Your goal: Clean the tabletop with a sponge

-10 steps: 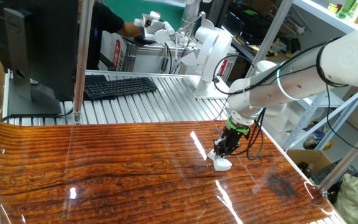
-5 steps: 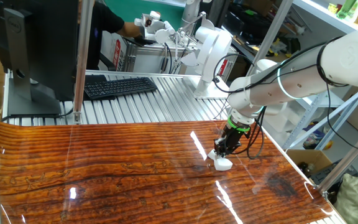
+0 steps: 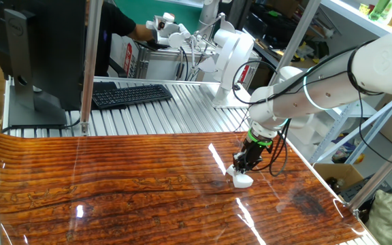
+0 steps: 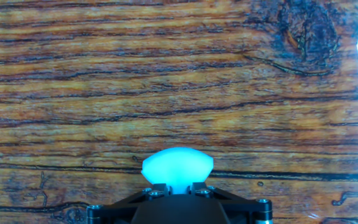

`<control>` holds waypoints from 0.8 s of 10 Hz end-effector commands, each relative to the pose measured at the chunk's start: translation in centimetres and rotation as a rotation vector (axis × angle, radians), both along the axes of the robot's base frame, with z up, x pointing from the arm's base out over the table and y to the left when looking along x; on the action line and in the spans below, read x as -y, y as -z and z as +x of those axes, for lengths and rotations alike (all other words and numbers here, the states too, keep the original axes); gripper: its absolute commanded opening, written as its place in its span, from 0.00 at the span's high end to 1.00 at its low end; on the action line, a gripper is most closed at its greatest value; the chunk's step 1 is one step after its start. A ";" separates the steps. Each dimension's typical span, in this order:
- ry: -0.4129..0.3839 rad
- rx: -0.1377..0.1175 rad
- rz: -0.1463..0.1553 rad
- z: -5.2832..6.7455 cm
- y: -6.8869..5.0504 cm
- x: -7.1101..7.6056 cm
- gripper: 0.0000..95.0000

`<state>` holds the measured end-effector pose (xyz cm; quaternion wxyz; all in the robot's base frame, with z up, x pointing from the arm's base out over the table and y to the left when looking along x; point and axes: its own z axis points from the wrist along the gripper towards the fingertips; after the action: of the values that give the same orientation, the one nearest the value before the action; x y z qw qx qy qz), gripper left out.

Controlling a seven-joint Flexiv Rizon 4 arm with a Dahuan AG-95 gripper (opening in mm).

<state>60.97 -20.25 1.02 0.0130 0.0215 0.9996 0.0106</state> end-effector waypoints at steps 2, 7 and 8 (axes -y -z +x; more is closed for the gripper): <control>0.024 0.002 0.001 -0.3 0.3 -1.2 1.00; 0.068 -0.003 -0.006 -0.6 0.0 -3.7 1.00; 0.079 -0.002 -0.005 -0.7 0.1 -4.2 1.00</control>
<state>60.28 -15.73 0.89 0.0104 0.0620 0.9980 0.0093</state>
